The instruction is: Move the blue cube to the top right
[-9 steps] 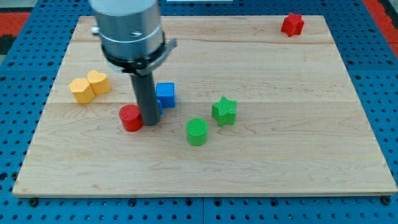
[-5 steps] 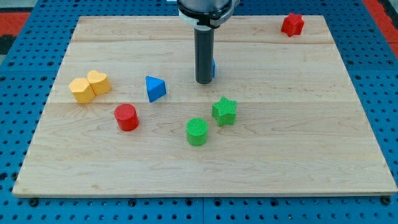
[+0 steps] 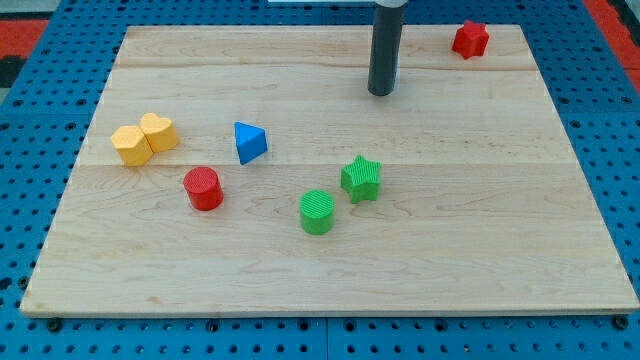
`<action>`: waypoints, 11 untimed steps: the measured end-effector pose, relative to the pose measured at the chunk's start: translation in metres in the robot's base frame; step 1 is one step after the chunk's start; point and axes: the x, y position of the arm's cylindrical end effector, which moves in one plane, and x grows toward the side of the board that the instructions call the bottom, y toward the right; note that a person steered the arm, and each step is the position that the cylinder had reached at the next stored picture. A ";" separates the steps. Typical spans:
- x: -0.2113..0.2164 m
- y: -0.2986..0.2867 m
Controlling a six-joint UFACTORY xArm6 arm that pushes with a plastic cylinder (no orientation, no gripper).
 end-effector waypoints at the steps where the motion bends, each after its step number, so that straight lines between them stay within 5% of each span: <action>1: -0.010 0.001; 3: -0.041 0.035; 5: -0.068 -0.027; 7: -0.076 0.038; 9: -0.040 0.041; 11: -0.072 0.065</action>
